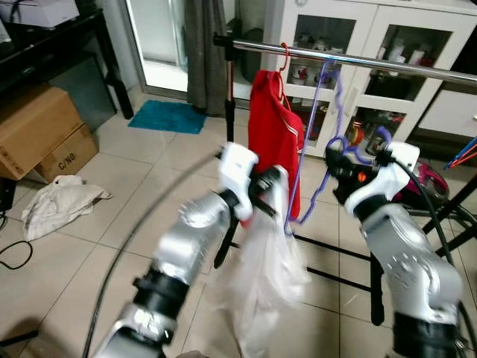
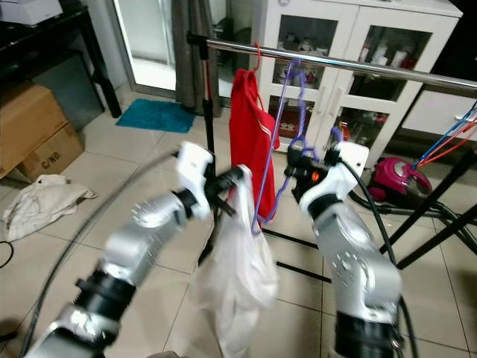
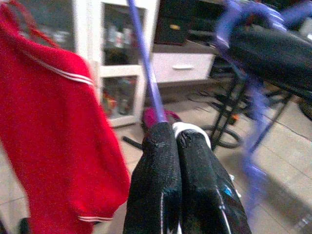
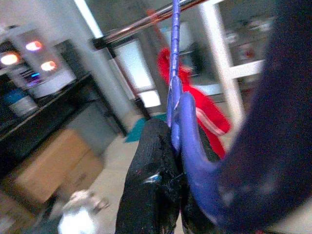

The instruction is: Hang hanger

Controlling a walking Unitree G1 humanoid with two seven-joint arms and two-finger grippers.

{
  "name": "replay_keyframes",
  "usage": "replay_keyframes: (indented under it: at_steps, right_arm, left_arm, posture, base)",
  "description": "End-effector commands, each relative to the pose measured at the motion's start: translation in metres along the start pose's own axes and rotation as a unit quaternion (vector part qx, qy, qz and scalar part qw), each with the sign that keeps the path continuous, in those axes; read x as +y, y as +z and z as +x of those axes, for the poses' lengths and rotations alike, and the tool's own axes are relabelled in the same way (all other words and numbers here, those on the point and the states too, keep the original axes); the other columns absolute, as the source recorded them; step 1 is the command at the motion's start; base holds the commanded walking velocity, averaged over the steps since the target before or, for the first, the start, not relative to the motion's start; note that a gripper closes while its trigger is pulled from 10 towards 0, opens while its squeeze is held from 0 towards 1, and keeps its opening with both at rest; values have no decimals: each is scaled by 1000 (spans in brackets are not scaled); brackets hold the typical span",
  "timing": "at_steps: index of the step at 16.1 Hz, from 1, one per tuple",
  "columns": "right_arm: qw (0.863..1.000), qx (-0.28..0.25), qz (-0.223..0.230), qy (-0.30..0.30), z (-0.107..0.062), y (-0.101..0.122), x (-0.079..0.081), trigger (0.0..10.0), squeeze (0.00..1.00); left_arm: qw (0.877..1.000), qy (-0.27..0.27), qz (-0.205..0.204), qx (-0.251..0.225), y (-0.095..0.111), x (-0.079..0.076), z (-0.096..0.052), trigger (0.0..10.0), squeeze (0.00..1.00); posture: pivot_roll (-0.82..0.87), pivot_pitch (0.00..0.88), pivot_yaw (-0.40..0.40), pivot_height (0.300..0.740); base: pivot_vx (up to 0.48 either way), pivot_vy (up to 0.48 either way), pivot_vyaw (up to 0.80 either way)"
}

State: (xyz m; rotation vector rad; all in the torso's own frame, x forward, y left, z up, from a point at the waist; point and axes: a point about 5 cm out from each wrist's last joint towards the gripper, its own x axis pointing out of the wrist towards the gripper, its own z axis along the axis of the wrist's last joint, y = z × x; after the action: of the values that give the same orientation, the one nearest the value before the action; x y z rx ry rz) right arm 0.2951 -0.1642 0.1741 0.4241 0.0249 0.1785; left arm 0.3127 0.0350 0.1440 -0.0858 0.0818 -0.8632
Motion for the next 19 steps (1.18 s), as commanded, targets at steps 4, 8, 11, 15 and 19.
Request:
replay_keyframes:
  at_steps: [4, 8, 11, 15, 19]
  right_arm:
    - [981, 24, -184, -62, -12, 0, -25, 10000, 0]
    - [957, 111, -210, -167, -70, -34, -60, 10000, 0]
    - [956, 109, -204, -181, -87, -39, -55, 10000, 0]
    - [954, 114, -172, -216, -112, -41, -56, 10000, 0]
    - [961, 120, -126, -213, -111, -42, -42, 10000, 0]
  left_arm:
    - [997, 69, 21, 3, 6, 13, -21, 0, 0]
    - [981, 189, 10, -28, 7, 29, -49, 10000, 0]
    - [966, 239, -53, -87, 9, 41, -57, 10000, 0]
    - [962, 256, -87, -35, -13, 43, -49, 10000, 0]
    - [968, 217, -116, -45, -18, 26, -48, 10000, 0]
  posture:
    - [41, 0, 10, 740]
    - [1, 0, 52, 740]
    - [-22, 0, 89, 740]
    - [-54, 0, 156, 740]
    - [-51, 0, 133, 740]
  base:
    - [0, 0, 0]
    - [0, 0, -788]
    - [0, 0, -788]
    - [0, 0, -783]
    - [0, 0, -788]
